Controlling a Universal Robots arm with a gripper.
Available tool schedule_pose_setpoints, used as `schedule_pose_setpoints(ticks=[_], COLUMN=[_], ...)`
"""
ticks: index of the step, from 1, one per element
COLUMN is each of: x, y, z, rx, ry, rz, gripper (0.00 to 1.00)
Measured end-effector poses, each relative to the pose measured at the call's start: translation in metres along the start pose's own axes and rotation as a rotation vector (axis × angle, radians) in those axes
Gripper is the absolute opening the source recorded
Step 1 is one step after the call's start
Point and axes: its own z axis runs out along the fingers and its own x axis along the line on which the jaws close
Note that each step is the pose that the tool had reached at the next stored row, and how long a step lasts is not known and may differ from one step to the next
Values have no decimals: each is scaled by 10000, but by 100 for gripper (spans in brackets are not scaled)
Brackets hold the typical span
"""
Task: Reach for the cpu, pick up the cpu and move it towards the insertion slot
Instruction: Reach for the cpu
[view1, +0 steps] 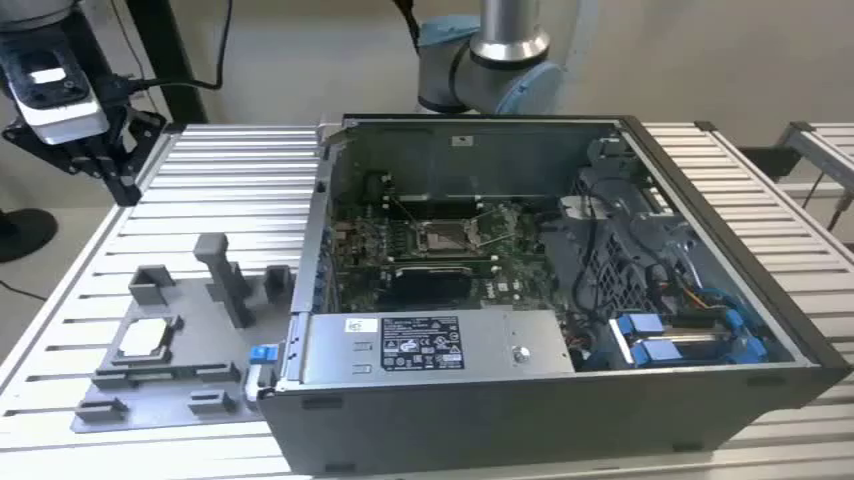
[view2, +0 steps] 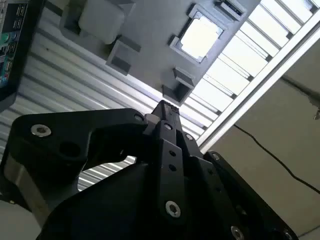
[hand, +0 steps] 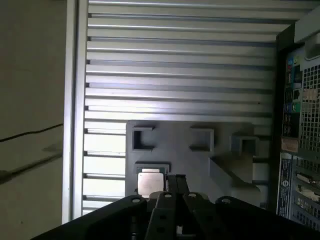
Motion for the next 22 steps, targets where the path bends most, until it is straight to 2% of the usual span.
schedule_pose_setpoints(ticks=[14,16,22], x=[6,14,50], y=[-8,-41,-206], z=[-1,-1,-7], rx=[1,0,-8], ry=[1,0,1], rz=[0,0,0], gripper=[0,0,0])
